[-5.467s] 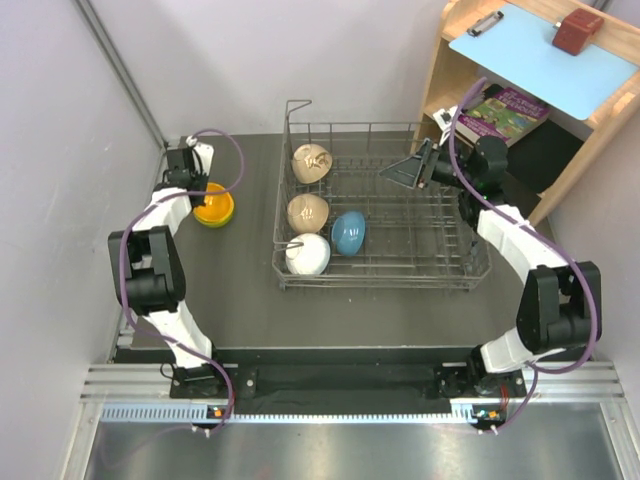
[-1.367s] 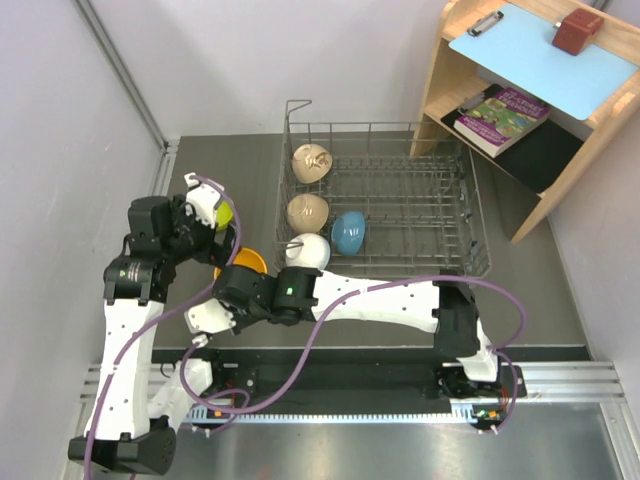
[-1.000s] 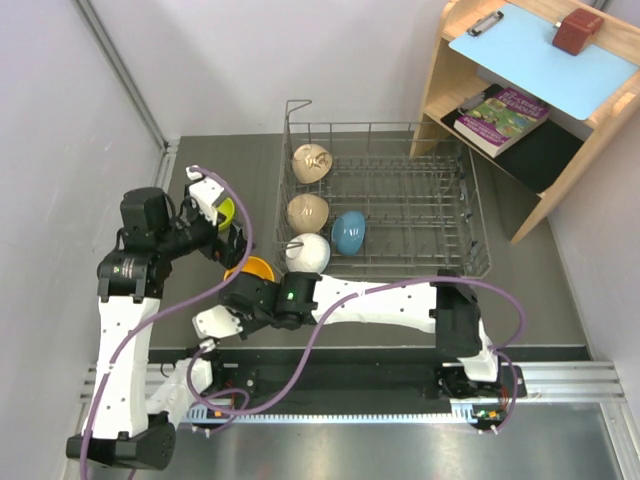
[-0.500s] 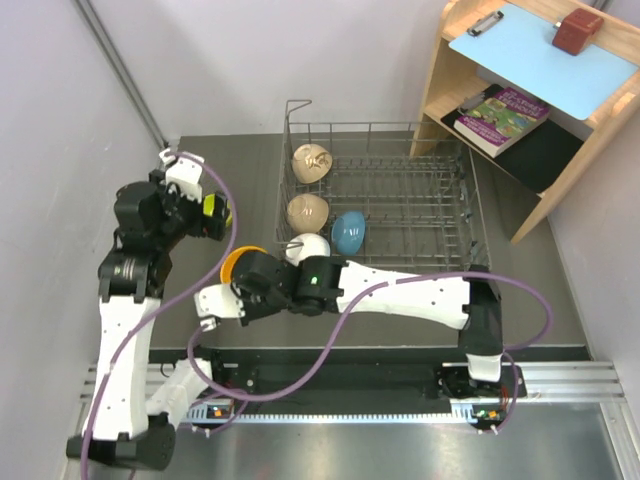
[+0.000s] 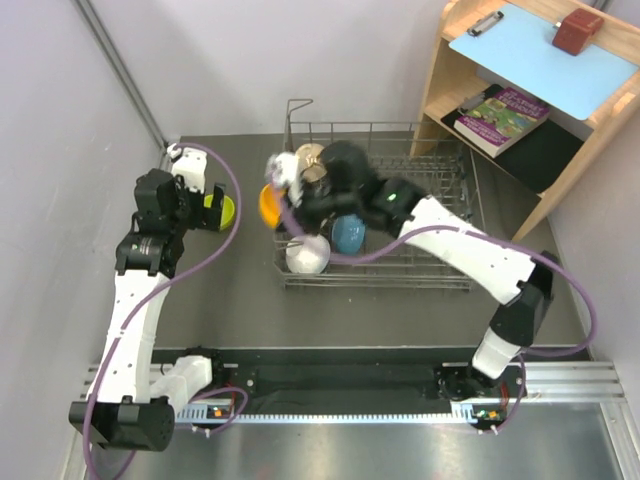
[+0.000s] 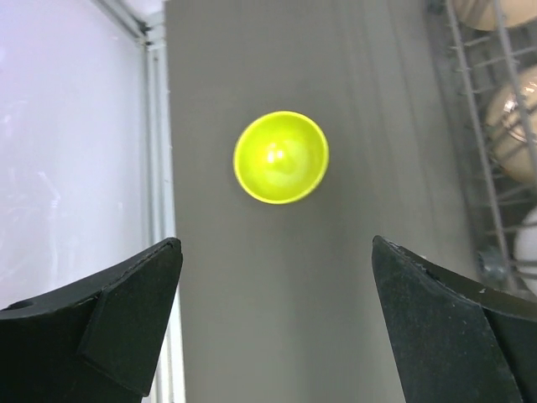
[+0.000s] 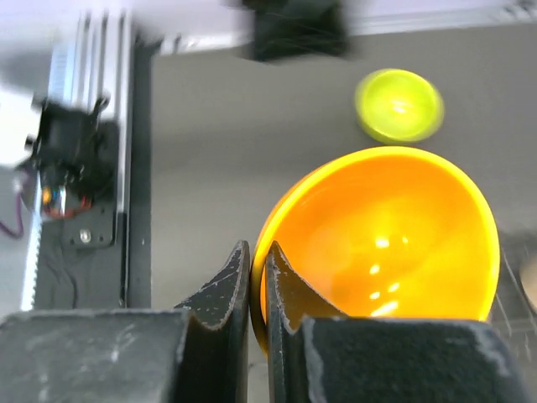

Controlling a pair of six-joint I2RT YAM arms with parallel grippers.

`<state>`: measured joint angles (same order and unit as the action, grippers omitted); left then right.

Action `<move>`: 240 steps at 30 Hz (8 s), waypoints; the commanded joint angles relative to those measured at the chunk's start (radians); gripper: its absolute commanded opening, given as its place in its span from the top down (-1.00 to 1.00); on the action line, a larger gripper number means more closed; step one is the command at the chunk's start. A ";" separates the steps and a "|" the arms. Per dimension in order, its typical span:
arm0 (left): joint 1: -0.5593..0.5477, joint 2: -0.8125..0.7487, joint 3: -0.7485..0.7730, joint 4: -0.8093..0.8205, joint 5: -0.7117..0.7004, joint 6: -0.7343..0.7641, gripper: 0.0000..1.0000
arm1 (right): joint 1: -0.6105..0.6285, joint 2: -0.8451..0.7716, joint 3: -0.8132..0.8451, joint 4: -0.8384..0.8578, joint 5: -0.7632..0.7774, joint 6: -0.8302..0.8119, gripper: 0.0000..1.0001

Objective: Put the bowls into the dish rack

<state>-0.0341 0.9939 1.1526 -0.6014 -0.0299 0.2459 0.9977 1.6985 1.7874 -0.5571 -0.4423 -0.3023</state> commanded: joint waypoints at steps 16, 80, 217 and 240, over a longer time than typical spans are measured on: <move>0.102 0.258 -0.027 0.241 -0.064 0.095 -0.98 | -0.718 -0.214 -0.793 1.599 -0.650 1.524 1.00; 0.194 0.308 -0.116 0.281 0.025 0.135 -0.98 | -1.025 -0.183 -1.197 1.903 -0.552 1.748 1.00; 0.307 0.915 0.226 0.298 0.249 -0.019 1.00 | -1.013 -0.433 -0.496 0.257 -0.635 0.436 -0.22; -0.026 0.174 0.231 -0.281 0.417 0.030 1.00 | 0.105 -0.231 -0.055 -0.189 0.230 -0.348 -0.40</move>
<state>-0.0010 1.2167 1.4063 -0.7670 0.4156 0.2756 0.9478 1.4254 1.7290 -0.7647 -0.4015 -0.5217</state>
